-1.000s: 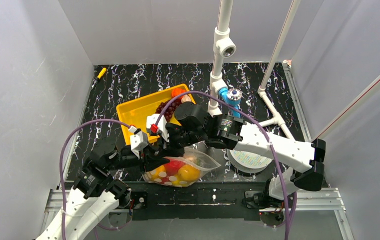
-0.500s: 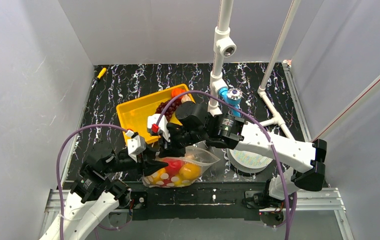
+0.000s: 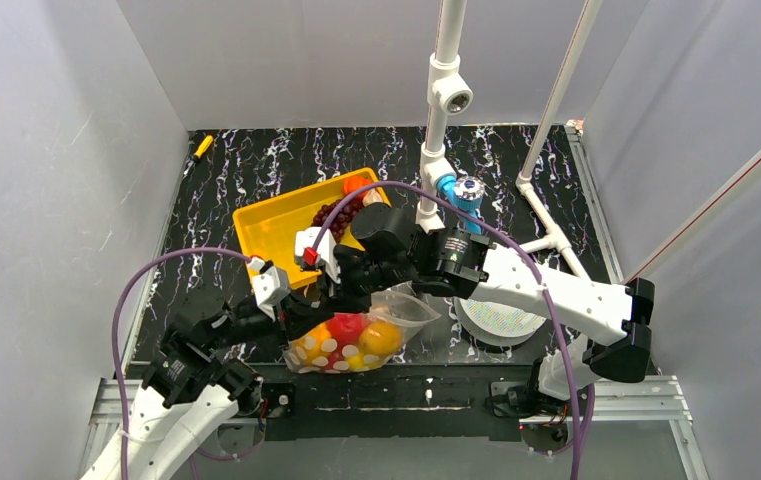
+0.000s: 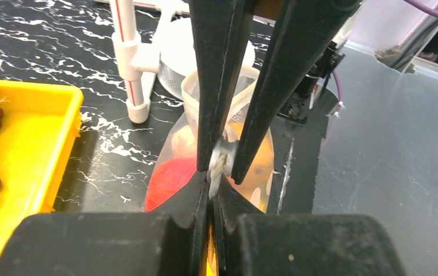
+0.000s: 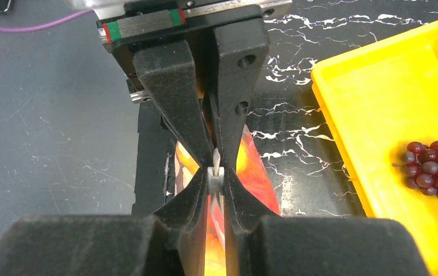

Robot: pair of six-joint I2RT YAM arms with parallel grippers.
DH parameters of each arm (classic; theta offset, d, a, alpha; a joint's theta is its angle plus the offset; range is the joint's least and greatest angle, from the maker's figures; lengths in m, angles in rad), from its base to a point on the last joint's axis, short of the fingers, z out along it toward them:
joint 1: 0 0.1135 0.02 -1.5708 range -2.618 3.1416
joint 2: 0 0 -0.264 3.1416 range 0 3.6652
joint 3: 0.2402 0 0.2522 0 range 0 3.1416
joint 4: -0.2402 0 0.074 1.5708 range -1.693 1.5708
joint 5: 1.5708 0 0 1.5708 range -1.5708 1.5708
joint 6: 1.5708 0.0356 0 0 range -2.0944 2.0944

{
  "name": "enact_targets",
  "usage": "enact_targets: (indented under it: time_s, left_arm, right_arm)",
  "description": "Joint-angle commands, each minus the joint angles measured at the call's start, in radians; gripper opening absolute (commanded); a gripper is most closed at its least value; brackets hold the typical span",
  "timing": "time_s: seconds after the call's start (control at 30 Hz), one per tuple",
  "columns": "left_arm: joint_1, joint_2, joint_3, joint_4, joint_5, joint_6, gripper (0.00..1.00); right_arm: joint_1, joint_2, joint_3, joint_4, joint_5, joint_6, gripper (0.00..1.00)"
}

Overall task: Place the food in the zip-top bag and seal the zipper
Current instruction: Zip the zipper food storage bag at the center of the board.

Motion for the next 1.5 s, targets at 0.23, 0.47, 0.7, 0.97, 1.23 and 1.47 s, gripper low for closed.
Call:
enact_targets:
  time_s: [0.23, 0.47, 0.7, 0.97, 1.23, 1.47]
  left_arm:
    - [0.001, -0.225, -0.089, 0.099, -0.222, -0.114, 0.0]
    - [0.001, -0.241, -0.086, 0.083, -0.214, -0.103, 0.0]
    - [0.001, -0.227, -0.043, -0.001, -0.312, -0.063, 0.0]
    - [0.001, -0.302, 0.054, -0.188, -0.684, 0.016, 0.0]
    - [0.001, -0.382, 0.107, -0.28, -0.837, 0.062, 0.0]
    - [0.001, -0.419, 0.151, -0.314, -0.908, 0.124, 0.0]
  right_arm:
    - [-0.025, -0.122, -0.123, -0.005, 0.061, 0.003, 0.01]
    - [-0.036, -0.197, -0.167, -0.051, 0.085, 0.005, 0.01]
    - [-0.036, -0.23, -0.181, -0.085, 0.112, 0.008, 0.01]
    - [-0.038, -0.257, -0.219, -0.093, 0.173, -0.017, 0.01]
    - [-0.067, -0.253, -0.247, -0.077, 0.178, -0.028, 0.01]
    - [-0.088, -0.26, -0.259, -0.081, 0.168, -0.031, 0.01]
